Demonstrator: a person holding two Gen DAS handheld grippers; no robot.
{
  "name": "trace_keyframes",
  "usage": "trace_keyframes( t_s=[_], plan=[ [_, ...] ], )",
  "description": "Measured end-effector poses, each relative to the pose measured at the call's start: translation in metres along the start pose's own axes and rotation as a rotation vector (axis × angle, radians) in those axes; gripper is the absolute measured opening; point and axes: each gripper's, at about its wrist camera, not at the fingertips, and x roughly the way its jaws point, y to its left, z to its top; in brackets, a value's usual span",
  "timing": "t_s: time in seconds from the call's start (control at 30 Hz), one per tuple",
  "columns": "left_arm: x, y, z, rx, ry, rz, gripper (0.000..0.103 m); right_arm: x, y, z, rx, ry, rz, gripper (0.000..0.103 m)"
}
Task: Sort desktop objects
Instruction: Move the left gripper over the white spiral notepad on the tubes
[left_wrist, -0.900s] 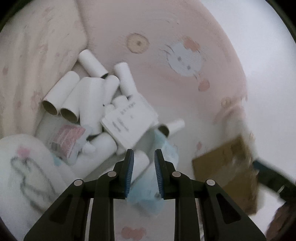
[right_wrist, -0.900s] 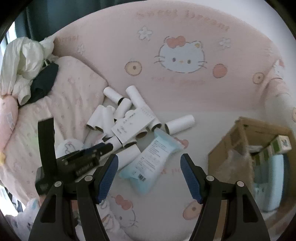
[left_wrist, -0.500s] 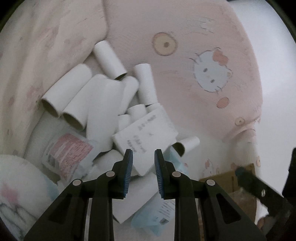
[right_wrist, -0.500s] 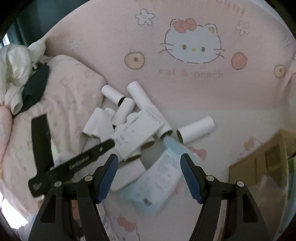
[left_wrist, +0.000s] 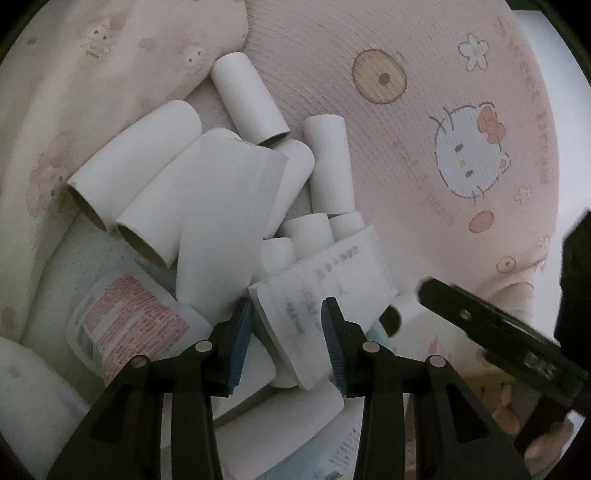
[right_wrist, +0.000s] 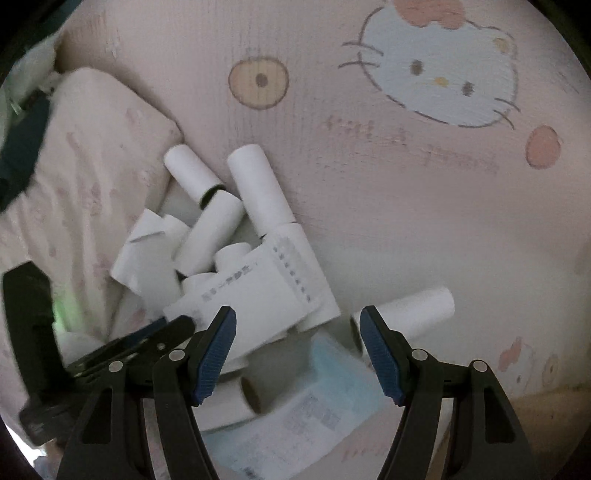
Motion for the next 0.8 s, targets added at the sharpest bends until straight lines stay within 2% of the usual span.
trace_keyframes(
  t_s=[0.2,0.37,0.57,0.8],
  plan=[
    [0.0,0.001,0.001,-0.003,-0.006,-0.018,0.041,0.029,0.008,0.012,-0.092,0.031,-0.009,0.068],
    [0.004,-0.005,0.002,0.024,-0.01,0.007,0.037,0.053,0.009,0.015,-0.141,0.083,-0.012,0.067],
    [0.008,-0.007,0.004,0.033,-0.005,-0.002,0.031,0.062,-0.008,0.017,-0.056,0.103,0.092,0.068],
    [0.008,-0.021,-0.003,0.118,0.003,0.018,0.031,0.058,-0.02,0.005,-0.018,0.152,0.114,0.068]
  ],
)
